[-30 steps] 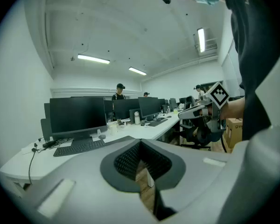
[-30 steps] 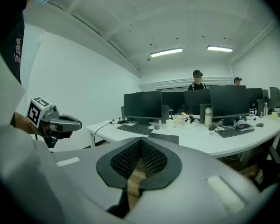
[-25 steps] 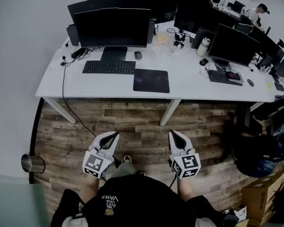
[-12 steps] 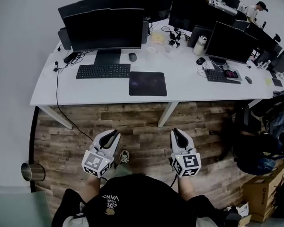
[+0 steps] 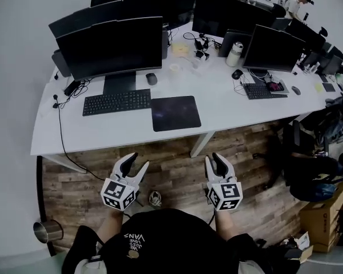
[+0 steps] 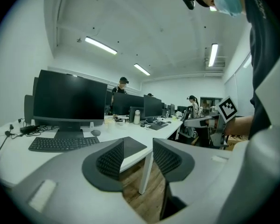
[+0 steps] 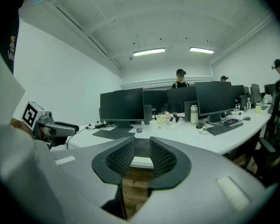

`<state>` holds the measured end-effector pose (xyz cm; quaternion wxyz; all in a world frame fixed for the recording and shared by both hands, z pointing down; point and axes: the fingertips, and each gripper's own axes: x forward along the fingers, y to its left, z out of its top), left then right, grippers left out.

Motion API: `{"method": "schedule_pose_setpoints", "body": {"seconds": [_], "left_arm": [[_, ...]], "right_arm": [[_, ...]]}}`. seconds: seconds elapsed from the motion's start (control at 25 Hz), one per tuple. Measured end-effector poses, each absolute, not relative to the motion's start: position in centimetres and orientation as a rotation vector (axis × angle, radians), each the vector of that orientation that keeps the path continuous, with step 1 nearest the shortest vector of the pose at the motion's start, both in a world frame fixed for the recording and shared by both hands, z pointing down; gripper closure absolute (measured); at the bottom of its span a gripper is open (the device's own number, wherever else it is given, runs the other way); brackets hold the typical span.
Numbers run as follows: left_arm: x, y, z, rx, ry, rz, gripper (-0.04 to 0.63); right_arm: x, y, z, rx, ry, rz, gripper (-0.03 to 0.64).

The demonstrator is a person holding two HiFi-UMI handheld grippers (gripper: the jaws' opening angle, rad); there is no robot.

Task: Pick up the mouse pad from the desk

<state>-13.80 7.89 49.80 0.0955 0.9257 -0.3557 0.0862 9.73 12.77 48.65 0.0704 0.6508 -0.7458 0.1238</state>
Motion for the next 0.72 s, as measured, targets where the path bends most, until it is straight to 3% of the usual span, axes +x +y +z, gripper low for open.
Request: {"method": "schedule_pose_setpoints", "body": {"seconds": [0.72], "left_arm": [[-13.0,-2.3,55.3,2.616,-0.881,0.386,0.399]], "right_arm": [[10.9,5.8,53.3,2.162,-2.025,0.560,0.526]]}}
